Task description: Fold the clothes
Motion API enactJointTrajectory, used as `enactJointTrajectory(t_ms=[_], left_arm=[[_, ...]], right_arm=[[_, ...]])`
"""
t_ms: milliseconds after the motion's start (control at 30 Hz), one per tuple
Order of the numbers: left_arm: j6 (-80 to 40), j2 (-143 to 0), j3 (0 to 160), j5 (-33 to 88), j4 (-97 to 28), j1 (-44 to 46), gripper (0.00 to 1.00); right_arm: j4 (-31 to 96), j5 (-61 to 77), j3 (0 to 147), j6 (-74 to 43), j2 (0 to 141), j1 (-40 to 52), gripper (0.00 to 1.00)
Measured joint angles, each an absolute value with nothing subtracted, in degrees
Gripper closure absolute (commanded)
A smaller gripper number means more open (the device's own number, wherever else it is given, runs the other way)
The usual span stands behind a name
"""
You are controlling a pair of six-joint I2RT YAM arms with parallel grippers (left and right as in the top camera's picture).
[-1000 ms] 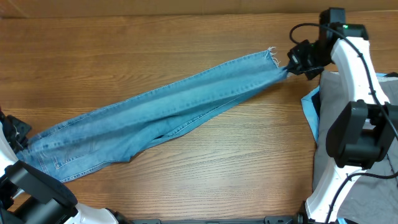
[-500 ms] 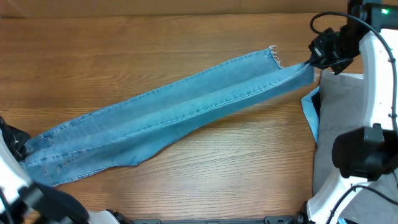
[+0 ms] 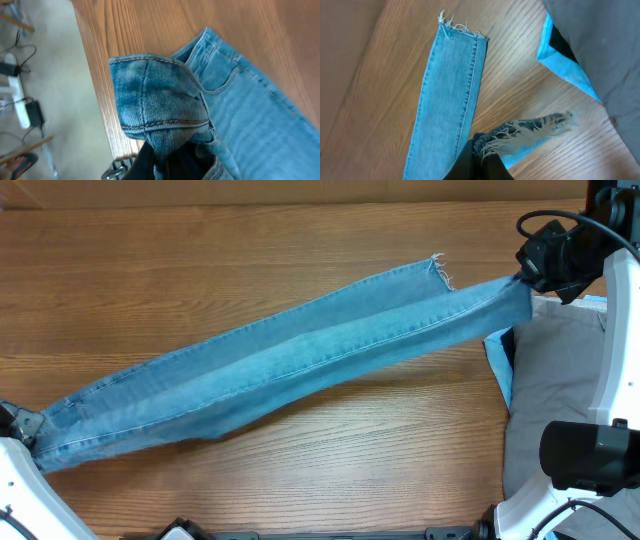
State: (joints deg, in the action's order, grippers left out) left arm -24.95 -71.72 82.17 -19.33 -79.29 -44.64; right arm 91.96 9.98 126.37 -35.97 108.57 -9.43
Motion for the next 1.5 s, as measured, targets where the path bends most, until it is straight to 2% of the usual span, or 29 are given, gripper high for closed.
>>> enactJointTrajectory(t_ms=[367, 733, 1033, 1300, 1500], left_arm=[[-25.61, -79.90, 69.01, -19.75, -69.25, -44.64, 0.96], [-26.26, -94.11, 68.49, -18.65, -63.33, -44.60, 0.96], [-26.50, -96.03, 68.47, -19.14, -61.67, -44.60, 0.96], [-26.65, -96.03, 68.47, -19.33, -61.17, -44.60, 0.95], [-26.65, -96.03, 68.47, -19.73, -60.99, -44.60, 0.96]], right_arm=[[85.01, 9.69, 120.73, -36.82, 108.57, -9.41, 0.96], [69.41, 10.70, 108.25, -40.34, 108.81, -7.62, 0.96], [61.73, 9.96, 107.24, -43.92, 116.95, -4.78, 0.96], [60.16, 9.63, 106.69, -46.89, 120.92, -4.29, 0.96], [69.41, 9.34, 110.30, -44.23, 120.92, -4.64, 0.96]])
